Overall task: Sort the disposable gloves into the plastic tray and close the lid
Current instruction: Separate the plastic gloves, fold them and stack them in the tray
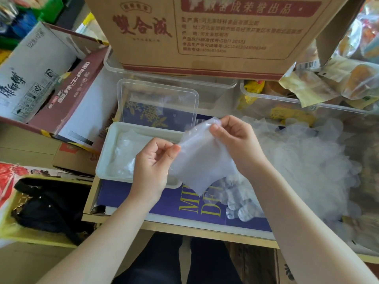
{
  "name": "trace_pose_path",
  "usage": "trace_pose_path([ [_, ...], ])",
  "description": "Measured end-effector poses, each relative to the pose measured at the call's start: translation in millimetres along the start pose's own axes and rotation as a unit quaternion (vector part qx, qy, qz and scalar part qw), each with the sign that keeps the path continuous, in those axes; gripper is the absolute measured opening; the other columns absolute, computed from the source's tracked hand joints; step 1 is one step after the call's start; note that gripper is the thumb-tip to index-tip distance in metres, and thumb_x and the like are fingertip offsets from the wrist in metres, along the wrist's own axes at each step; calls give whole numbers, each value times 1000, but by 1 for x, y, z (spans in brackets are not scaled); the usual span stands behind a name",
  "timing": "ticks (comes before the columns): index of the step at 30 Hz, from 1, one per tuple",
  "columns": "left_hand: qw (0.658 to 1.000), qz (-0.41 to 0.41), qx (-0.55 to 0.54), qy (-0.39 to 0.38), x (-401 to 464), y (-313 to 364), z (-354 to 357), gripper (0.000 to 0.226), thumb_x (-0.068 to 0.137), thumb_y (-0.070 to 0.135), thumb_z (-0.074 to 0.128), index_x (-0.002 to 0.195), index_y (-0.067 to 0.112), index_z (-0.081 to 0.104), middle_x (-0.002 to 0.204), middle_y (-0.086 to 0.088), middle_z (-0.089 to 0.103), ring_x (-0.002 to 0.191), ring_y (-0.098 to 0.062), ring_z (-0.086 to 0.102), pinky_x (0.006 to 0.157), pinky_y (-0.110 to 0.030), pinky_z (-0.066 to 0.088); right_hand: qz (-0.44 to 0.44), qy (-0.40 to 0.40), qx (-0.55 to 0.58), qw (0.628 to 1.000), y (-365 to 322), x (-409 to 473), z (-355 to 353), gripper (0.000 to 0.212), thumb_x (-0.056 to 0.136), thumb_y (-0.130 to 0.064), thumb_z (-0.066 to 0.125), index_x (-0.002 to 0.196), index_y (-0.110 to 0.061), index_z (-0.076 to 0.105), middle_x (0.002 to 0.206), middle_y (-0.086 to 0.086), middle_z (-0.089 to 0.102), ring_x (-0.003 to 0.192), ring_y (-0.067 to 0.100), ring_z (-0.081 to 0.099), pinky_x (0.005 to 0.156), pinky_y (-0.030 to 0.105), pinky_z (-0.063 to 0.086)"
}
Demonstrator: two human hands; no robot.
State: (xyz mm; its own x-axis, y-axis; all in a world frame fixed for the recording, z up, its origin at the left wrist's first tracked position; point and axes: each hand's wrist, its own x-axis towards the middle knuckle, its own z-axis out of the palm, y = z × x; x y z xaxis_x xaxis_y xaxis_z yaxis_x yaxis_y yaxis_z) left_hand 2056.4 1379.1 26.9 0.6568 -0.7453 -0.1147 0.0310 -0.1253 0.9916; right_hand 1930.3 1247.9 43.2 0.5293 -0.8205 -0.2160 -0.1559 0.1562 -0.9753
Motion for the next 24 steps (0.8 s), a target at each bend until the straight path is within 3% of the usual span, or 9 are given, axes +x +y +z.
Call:
trace_pose_path([
  [4,998,-46,25,-38,4,-4,-14,25,79,36,66,70,20,49,61,16,57,59,2,48,59,-13,38,5,5,-32,999,0,5,15,23,89,-10,61,68,-14,52,55,-5,46,49,5,38,48,17,31],
  [6,993,-37,82,-71,6,-8,-27,20,80,40,64,84,28,49,77,20,60,71,3,54,67,-11,41,-3,-11,-97,995,1,10,20,25,88,-12,62,66,-19,52,51,-11,43,46,4,34,47,18,30],
  [8,987,-10,130,-94,9,-7,-38,33,82,43,64,106,40,42,100,21,58,91,5,56,79,-9,44,-15,-51,-163,985,0,13,28,27,87,-16,64,65,-25,51,48,-11,42,43,4,33,46,18,29],
  [10,979,6,164,-121,14,-3,-43,40,81,45,60,115,45,38,113,23,52,101,6,53,83,-6,42,-35,-93,-229,968,-1,16,41,29,87,-19,65,65,-29,49,45,-12,42,43,5,38,46,14,29],
  [13,977,6,184,-109,20,-2,-45,29,78,44,58,106,42,49,107,21,58,99,2,56,79,-7,44,-69,-140,-286,945,1,19,64,22,87,-22,65,70,-25,51,50,-12,44,49,0,43,50,13,33],
  [16,979,-25,197,-50,29,-8,-53,17,86,36,59,98,24,63,92,7,67,87,-10,61,74,-23,48,-85,-156,-290,941,5,23,82,16,87,-24,64,75,-18,55,56,-9,43,51,3,41,52,15,32],
  [20,963,-44,266,27,43,-19,-78,20,92,28,55,94,9,63,84,-1,64,77,-19,57,65,-28,42,-9,-196,-321,927,14,28,86,18,83,-27,69,82,-12,60,57,-5,43,50,6,37,52,19,32],
  [22,951,-51,302,46,54,-24,-92,23,93,26,54,91,3,60,83,-9,63,78,-27,56,66,-33,40,35,-227,-352,907,22,27,82,27,80,-28,72,85,-4,61,67,6,51,60,12,42,57,29,35],
  [24,944,-55,323,47,63,-27,-102,22,94,26,52,98,5,58,88,-5,60,82,-25,54,66,-31,38,59,-219,-379,897,28,24,81,19,82,-25,68,89,-8,61,75,9,56,67,19,49,59,31,37],
])
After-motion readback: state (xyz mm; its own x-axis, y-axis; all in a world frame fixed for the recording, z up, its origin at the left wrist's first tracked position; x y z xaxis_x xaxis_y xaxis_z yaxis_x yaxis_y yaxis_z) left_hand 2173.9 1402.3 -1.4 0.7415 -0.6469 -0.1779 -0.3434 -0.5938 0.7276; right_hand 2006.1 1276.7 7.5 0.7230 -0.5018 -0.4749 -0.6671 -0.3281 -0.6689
